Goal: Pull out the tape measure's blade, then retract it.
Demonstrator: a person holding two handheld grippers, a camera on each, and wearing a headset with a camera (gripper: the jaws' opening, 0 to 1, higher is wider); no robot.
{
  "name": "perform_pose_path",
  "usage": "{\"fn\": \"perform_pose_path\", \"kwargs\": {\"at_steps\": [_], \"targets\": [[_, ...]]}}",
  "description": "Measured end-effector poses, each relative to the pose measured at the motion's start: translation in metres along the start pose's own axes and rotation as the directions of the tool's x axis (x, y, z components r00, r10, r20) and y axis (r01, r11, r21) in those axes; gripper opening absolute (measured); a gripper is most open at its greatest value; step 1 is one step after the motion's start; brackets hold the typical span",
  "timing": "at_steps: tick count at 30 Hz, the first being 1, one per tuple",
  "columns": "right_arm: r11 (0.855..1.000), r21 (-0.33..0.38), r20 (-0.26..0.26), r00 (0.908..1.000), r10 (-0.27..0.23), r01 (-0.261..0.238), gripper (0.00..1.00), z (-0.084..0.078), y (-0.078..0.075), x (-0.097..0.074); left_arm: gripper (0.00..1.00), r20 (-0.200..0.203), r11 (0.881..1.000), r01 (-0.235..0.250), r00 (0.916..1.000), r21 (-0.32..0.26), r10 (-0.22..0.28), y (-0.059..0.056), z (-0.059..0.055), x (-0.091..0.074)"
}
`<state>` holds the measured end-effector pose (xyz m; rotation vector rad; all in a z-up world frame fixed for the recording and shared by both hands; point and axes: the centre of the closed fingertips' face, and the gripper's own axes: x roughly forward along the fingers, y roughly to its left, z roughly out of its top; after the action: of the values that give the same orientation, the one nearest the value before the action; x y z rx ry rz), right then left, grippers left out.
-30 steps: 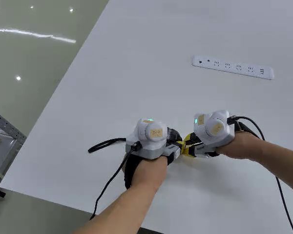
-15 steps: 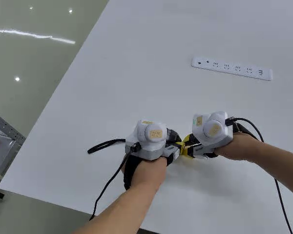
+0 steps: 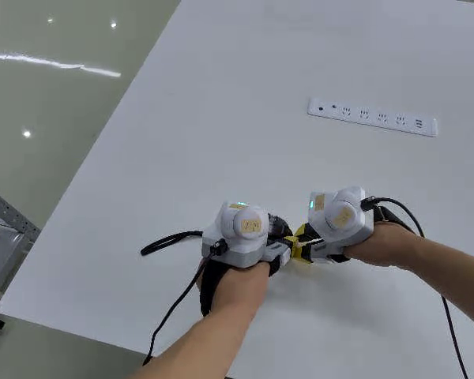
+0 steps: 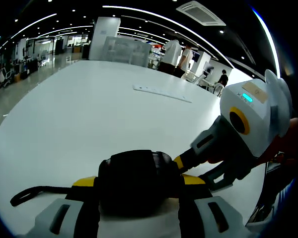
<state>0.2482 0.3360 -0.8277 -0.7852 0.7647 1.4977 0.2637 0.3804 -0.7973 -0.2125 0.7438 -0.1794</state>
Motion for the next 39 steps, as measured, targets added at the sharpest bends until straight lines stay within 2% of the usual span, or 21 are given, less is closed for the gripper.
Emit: {"fn": "perform_pose_path", "kwargs": {"at_steps": [6,11,13,18,23,28,34,39], "targets": [[1.000,0.021,-0.003,1.0000,-0.009,0.009,0.15,0.000,0.000,0.000,0.60,-0.007,1.000,0.023,0.9997,-0.001,-0.023,0.000,0.000,-0.002],[0.999,0.041,-0.010,0.9996,-0.028,0.029,0.20,-0.001,-0.001,-0.001,0.59,-0.015,0.999,0.038,0.9992,0.014,-0.038,0.000,-0.002,-0.007],[0.998,0.050,-0.009,0.9996,-0.028,0.029,0.21,-0.001,-0.001,-0.002,0.64,-0.008,0.998,0.061,0.9981,-0.009,-0.061,-0.002,-0.001,-0.008],[0.996,0.082,-0.002,0.9989,-0.047,0.047,0.23,0.000,-0.003,-0.007,0.72,-0.023,0.997,0.071,0.9973,0.009,-0.070,0.001,-0.005,-0.016],[0.991,0.115,0.012,0.9974,-0.071,0.069,0.26,0.002,-0.003,-0.016,0.72,-0.019,0.997,0.075,0.9971,0.026,-0.074,0.005,-0.003,-0.024],[0.980,0.171,0.049,0.9926,-0.111,0.102,0.28,0.006,0.001,-0.029,0.73,-0.019,0.995,0.080,0.9967,0.059,-0.079,0.009,-0.002,-0.034],[0.959,0.245,0.070,0.9844,-0.161,0.140,0.33,0.004,0.011,-0.042,0.78,-0.027,0.989,0.095,0.9953,0.113,-0.093,0.009,-0.003,-0.047],[0.938,0.299,0.099,0.9716,-0.215,0.177,0.36,0.006,0.015,-0.056,0.79,-0.032,0.982,0.109,0.9940,0.157,-0.105,0.010,-0.004,-0.059]]}}
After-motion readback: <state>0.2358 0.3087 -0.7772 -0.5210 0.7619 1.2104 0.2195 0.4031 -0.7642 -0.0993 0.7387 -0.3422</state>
